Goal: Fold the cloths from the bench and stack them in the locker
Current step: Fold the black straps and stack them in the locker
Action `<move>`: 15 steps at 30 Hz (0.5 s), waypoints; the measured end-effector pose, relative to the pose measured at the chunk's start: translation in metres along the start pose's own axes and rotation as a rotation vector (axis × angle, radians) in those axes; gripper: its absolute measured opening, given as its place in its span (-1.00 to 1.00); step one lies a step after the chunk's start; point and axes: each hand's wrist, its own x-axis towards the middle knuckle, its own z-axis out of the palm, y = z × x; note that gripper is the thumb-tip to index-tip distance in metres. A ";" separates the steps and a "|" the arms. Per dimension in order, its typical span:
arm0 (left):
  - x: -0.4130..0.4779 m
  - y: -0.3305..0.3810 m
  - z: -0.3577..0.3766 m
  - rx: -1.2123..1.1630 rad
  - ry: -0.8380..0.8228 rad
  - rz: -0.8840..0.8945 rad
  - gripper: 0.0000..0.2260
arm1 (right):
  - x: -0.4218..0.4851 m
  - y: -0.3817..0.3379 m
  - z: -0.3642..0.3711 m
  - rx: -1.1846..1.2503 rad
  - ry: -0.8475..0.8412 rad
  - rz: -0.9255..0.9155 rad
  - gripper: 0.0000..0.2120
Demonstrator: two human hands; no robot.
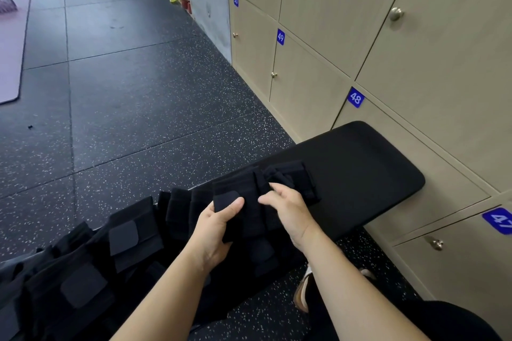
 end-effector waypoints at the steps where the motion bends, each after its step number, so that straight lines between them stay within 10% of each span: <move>1: 0.001 0.000 0.001 -0.009 0.016 0.005 -0.67 | 0.004 0.000 -0.004 -0.007 0.069 0.008 -0.81; 6: 0.004 0.001 -0.005 -0.011 0.108 0.027 -0.70 | 0.030 0.012 -0.022 -0.951 0.300 -0.073 -0.43; 15: 0.004 0.001 -0.015 -0.012 0.176 0.024 -0.69 | 0.040 0.022 -0.017 -1.330 0.347 -0.165 -0.27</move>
